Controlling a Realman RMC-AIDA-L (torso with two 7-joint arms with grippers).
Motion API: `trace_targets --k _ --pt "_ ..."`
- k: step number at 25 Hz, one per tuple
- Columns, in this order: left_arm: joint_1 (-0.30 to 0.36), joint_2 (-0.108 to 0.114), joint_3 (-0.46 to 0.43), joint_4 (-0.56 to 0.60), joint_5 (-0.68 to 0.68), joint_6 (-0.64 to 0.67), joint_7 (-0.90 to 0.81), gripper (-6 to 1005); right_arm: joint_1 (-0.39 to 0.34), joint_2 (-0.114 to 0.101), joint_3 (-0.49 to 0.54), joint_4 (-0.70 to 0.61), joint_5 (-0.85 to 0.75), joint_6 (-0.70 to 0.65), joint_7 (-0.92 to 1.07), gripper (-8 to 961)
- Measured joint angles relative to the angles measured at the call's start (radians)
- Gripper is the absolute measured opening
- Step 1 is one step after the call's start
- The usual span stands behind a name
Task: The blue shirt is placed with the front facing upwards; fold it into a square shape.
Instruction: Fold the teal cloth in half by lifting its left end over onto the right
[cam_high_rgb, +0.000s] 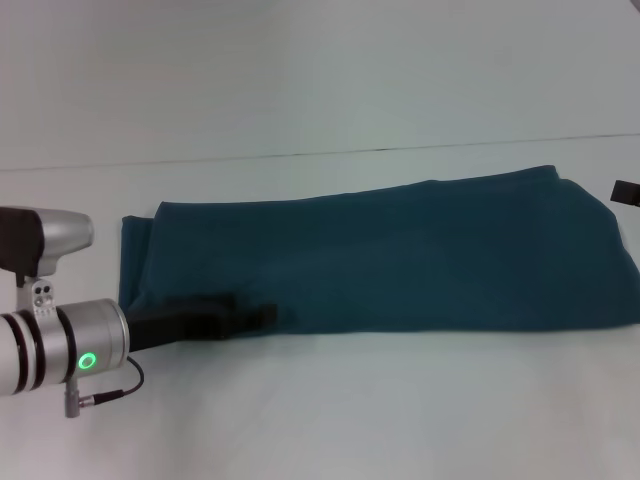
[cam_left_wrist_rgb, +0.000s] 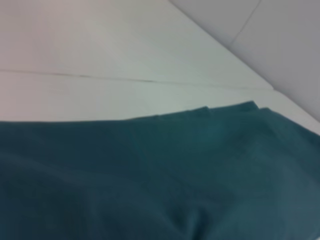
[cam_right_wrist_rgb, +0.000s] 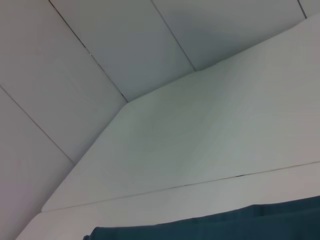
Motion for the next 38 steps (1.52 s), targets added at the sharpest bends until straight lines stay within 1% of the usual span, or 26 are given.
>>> trace_targets --k 6,11,14,16,21,28,32,33,38 --pt "0.007 0.000 0.010 0.016 0.003 0.028 -0.006 794 -0.004 0.000 0.000 0.001 0.000 0.003 0.000 20" --pt "0.055 0.002 -0.007 0.128 -0.030 0.144 -0.012 793 -0.004 -0.001 0.001 0.001 0.000 0.003 0.000 20" --pt "0.086 0.003 -0.055 0.182 -0.048 0.196 -0.032 793 -0.004 -0.002 0.004 0.001 0.000 0.003 -0.004 19" --pt "0.103 0.006 -0.110 0.200 -0.046 0.225 -0.076 793 -0.004 -0.002 0.005 0.001 0.000 0.004 -0.008 19" --pt "0.134 0.010 -0.165 0.218 -0.034 0.273 -0.197 794 -0.005 -0.006 0.008 0.001 0.001 0.011 -0.009 19" --pt "0.157 0.010 -0.175 0.270 0.040 0.299 -0.361 794 -0.008 -0.012 0.009 0.001 0.003 0.021 -0.010 20" --pt "0.158 0.012 -0.176 0.285 0.078 0.315 -0.411 793 -0.009 -0.014 0.008 0.001 0.001 0.024 -0.010 20" --pt "0.156 0.015 -0.177 0.302 0.117 0.337 -0.448 793 -0.010 -0.015 0.008 0.001 0.001 0.024 -0.010 20" --pt "0.150 0.022 -0.177 0.311 0.181 0.352 -0.490 793 -0.010 -0.020 0.008 0.001 0.001 0.024 -0.005 19"
